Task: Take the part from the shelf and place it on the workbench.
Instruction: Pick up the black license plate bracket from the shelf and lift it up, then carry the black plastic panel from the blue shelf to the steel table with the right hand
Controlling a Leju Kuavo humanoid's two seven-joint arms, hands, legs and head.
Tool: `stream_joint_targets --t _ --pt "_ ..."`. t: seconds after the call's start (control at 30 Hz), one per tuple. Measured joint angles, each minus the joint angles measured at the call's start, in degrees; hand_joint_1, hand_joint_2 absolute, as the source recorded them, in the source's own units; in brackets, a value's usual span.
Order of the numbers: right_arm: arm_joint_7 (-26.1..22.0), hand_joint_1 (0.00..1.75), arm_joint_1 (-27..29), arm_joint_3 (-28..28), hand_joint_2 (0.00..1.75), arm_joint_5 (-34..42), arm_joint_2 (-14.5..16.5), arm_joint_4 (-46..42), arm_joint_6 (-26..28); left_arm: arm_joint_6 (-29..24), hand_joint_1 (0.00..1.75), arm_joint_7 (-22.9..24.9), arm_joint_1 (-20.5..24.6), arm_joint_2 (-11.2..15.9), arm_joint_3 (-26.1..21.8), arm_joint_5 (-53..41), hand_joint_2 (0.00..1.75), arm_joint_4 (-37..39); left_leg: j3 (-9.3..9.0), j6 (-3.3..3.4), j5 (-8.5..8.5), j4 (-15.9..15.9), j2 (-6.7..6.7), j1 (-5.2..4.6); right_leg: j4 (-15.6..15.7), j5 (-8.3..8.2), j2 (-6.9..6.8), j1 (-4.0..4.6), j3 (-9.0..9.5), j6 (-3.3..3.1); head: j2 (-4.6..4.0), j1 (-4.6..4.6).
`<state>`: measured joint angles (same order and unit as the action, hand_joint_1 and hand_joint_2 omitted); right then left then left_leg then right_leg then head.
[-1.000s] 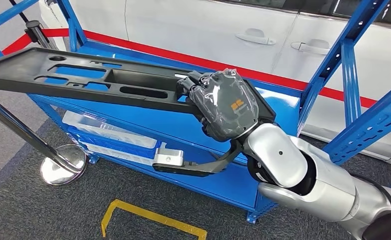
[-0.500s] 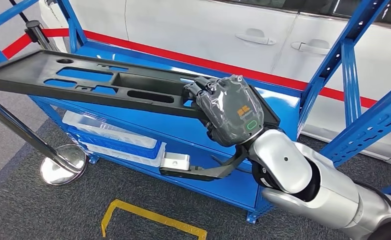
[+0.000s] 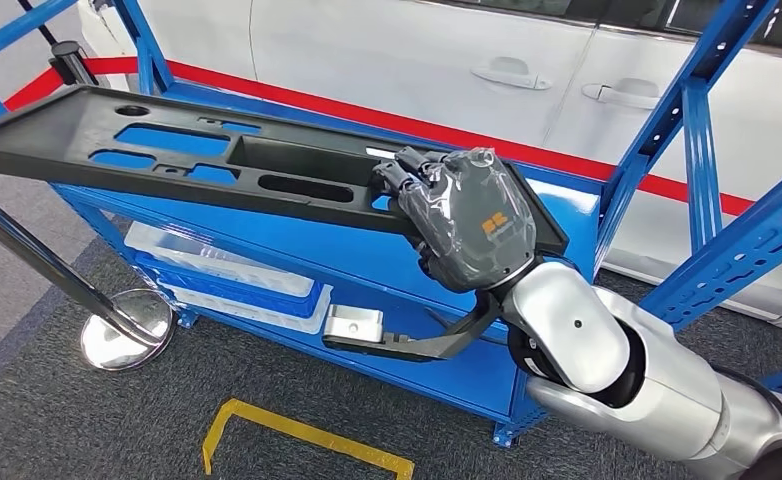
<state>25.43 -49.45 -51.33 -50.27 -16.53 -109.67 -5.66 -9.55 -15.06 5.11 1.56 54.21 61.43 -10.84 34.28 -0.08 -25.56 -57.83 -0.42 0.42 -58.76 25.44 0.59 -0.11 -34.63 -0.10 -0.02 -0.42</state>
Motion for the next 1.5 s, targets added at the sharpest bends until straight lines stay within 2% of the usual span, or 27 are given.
stream_joint_targets --t 0.33,0.5,0.53,0.57,0.6,0.67,0.7,0.73,0.77,0.83,0.87,0.9,0.97,1.03,1.1,1.13,1.17,1.2,1.23,1.27,1.3,1.37,1.4,1.43,1.5 --pt "-0.2 1.75 0.3 0.1 1.75 -1.0 -0.1 -1.2 0.0 -0.8 0.00 0.0 0.0 0.2 0.0 0.0 0.00 0.0 0.09 0.22 -0.17 -0.2 -0.02 -0.30 0.1 -0.01 0.02 -0.41 0.03 0.09 0.00 -0.01" --pt "-0.3 1.75 0.4 0.2 1.75 -1.2 -0.1 -1.6 0.0 -1.0 0.00 -0.2 0.0 0.5 0.0 -0.1 0.00 0.0 -0.02 0.89 0.20 0.0 0.07 -0.22 0.2 -0.11 0.03 -0.53 0.12 0.63 0.00 -0.02" --pt "-0.3 1.75 0.4 0.3 1.75 -1.2 -0.1 -1.7 0.0 -1.1 0.00 -0.4 0.1 0.5 0.0 -0.1 0.00 0.0 -0.20 1.14 0.55 0.5 0.17 -0.03 -0.3 0.45 0.00 -0.48 -0.04 0.79 0.00 0.01" --pt "-0.3 1.75 0.4 0.4 1.75 -1.3 -0.1 -1.8 0.0 -1.2 0.00 -0.4 0.1 0.5 0.0 -0.2 0.00 0.0 -0.36 1.37 0.87 1.0 0.29 0.19 -1.8 1.78 -0.03 -0.43 -0.63 0.92 0.00 0.08" --pt "-0.4 1.75 0.5 0.5 1.75 -1.3 -0.1 -1.8 0.0 -1.3 0.00 -0.5 0.2 0.5 0.0 -0.2 0.00 0.0 -0.47 1.53 1.10 1.3 0.40 0.35 -4.5 3.69 -0.07 -0.46 -1.69 1.05 0.00 0.16" --pt "-0.4 1.75 0.8 0.6 1.75 -1.5 -0.2 -1.9 0.0 -1.5 0.00 -0.6 0.2 0.5 0.0 -0.3 0.00 0.0 -0.39 1.68 1.23 1.4 0.50 0.37 -11.8 7.52 -0.10 -0.69 -4.63 1.36 0.00 0.30" --pt "-0.4 1.75 1.0 0.6 1.75 -1.6 -0.2 -1.9 0.0 -1.7 0.00 -0.7 0.2 0.5 0.0 -0.3 0.00 0.0 -0.32 1.66 1.23 1.3 0.52 0.41 -14.3 8.25 -0.13 -0.89 -5.57 1.53 0.00 0.31" --pt "-0.5 1.75 1.2 0.6 1.75 -1.7 -0.2 -1.9 0.0 -1.8 0.00 -0.8 0.2 0.5 0.1 -0.4 0.00 0.0 -0.24 1.61 1.24 1.2 0.53 0.47 -15.1 7.92 -0.16 -1.09 -5.66 1.69 0.00 0.32" --pt "-0.5 1.75 1.4 0.6 1.75 -1.9 -0.3 -1.9 0.0 -1.9 0.00 -0.8 0.3 0.5 0.1 -0.5 0.00 0.0 -0.16 1.49 1.21 1.0 0.52 0.57 -13.6 6.56 -0.22 -1.28 -4.66 1.82 0.00 0.32" --pt "-0.7 1.75 1.5 0.6 1.75 -2.1 -0.3 -1.9 0.0 -2.1 0.00 -0.8 0.3 0.4 0.1 -0.7 0.00 0.0 0.11 0.97 1.07 0.5 0.46 0.81 -6.4 3.32 -0.32 -1.52 -0.55 1.96 0.00 0.34" --pt "-0.8 1.75 1.5 0.6 1.75 -2.1 -0.3 -2.0 0.1 -2.3 0.00 -0.8 0.4 0.4 0.1 -0.8 0.00 0.0 0.32 0.57 1.04 0.2 0.41 0.87 -3.2 2.31 -0.27 -1.40 1.18 1.89 0.00 0.35" --pt "-0.9 1.75 1.6 0.6 1.75 -2.1 -0.3 -2.0 0.1 -2.4 0.00 -0.8 0.4 0.4 0.1 -0.8 0.00 0.0 0.50 0.10 1.12 0.0 0.35 0.89 -1.2 1.89 -0.20 -1.24 2.15 1.71 0.00 0.36" --pt "-1.1 1.75 1.7 0.7 1.75 -2.2 -0.3 -2.1 0.1 -2.7 0.00 -0.8 0.5 0.4 0.2 -0.9 0.00 0.0 0.76 -0.88 1.60 0.1 0.25 0.95 -0.5 1.62 -0.03 -0.68 2.07 1.13 0.00 0.36" --pt "-1.2 1.75 1.8 0.8 1.75 -2.3 -0.4 -2.2 0.1 -2.8 0.00 -0.8 0.5 0.4 0.3 -0.9 0.00 0.0 1.08 -1.73 1.73 0.2 0.22 1.15 0.1 0.86 -0.10 -0.69 1.68 0.10 0.00 0.38" --pt "-1.3 1.75 1.8 0.9 1.75 -2.4 -0.3 -2.2 0.1 -2.9 0.00 -0.7 0.5 0.3 0.4 -1.0 0.00 0.0 2.20 -2.18 -0.83 -2.2 0.26 1.31 0.8 -0.14 -0.30 -0.93 1.22 -1.09 0.00 0.22" --pt "-1.4 1.75 1.9 0.9 1.75 -2.4 -0.3 -2.2 0.1 -2.9 0.00 -0.7 0.5 0.2 0.5 -1.1 0.00 0.0 3.35 -2.30 -3.32 -5.3 0.28 1.36 0.9 -0.57 -0.42 -0.91 0.80 -1.41 0.00 0.11" --pt "-1.4 1.75 1.9 0.9 1.75 -2.4 -0.3 -2.2 0.1 -2.9 0.00 -0.6 0.6 0.2 0.5 -1.1 0.00 0.0 4.63 -2.45 -5.80 -9.3 0.28 1.35 0.9 -0.94 -0.49 -0.86 0.26 -1.60 0.00 0.04" --pt "-1.4 1.75 2.1 0.9 1.75 -2.4 -0.3 -2.2 0.1 -3.0 0.00 -0.6 0.6 0.2 0.6 -1.2 0.00 0.0 5.64 -2.61 -7.55 -12.9 0.28 1.37 0.8 -1.31 -0.55 -0.80 -0.31 -1.65 0.00 0.04" --pt "-1.5 1.75 2.2 0.9 1.75 -2.5 -0.3 -2.2 0.1 -3.0 0.00 -0.5 0.7 0.2 0.6 -1.2 0.00 0.0 6.06 -2.79 -8.52 -15.4 0.28 1.38 0.7 -1.69 -0.59 -0.76 -0.93 -1.61 0.00 0.06" --pt "-1.5 1.75 2.3 0.9 1.75 -2.5 -0.3 -2.2 0.1 -3.0 0.00 -0.5 0.6 0.2 0.7 -1.2 0.00 0.0 5.30 -2.93 -8.12 -15.4 0.29 1.42 0.6 -2.05 -0.60 -0.81 -1.50 -1.48 0.00 0.05" --pt "-1.5 1.75 2.4 0.9 1.75 -2.5 -0.3 -2.2 0.1 -3.0 0.00 -0.4 0.6 0.2 0.7 -1.2 0.00 0.0 3.33 -3.09 -6.79 -13.0 0.30 1.49 0.5 -2.38 -0.60 -0.93 -2.05 -1.26 0.00 0.06" --pt "-1.5 1.75 2.5 0.9 1.75 -2.6 -0.3 -2.2 0.1 -3.1 0.00 -0.3 0.8 0.2 0.9 -1.2 0.00 0.0 -1.86 -3.38 -4.39 -5.1 0.21 1.58 -0.1 -2.92 -0.56 -1.08 -3.08 -0.68 0.00 -0.04" --pt "-1.5 1.75 2.5 0.9 1.75 -2.6 -0.3 -2.2 0.1 -3.1 0.00 -0.3 0.9 0.1 0.9 -1.3 0.00 0.0 -3.56 -3.21 -3.80 -2.2 -0.02 1.53 -0.4 -3.18 -0.55 -1.04 -3.44 -0.31 0.00 -0.08" --pt "-1.5 1.75 2.4 1.0 1.75 -2.6 -0.3 -2.2 0.1 -3.1 0.00 -0.3 0.9 0.1 1.0 -1.3 0.00 0.0 -4.28 -2.94 -3.77 -0.8 -0.25 1.46 -0.6 -3.47 -0.52 -0.91 -3.69 0.02 0.00 -0.14" --pt "-1.6 1.75 2.4 1.0 1.75 -2.6 -0.3 -2.1 0.1 -3.1 0.00 -0.2 0.9 0.0 1.1 -1.3 0.00 0.0 -3.77 -1.96 -3.50 -0.8 -0.57 1.29 -0.6 -4.24 -0.45 -0.78 -3.94 0.67 0.00 -0.13"
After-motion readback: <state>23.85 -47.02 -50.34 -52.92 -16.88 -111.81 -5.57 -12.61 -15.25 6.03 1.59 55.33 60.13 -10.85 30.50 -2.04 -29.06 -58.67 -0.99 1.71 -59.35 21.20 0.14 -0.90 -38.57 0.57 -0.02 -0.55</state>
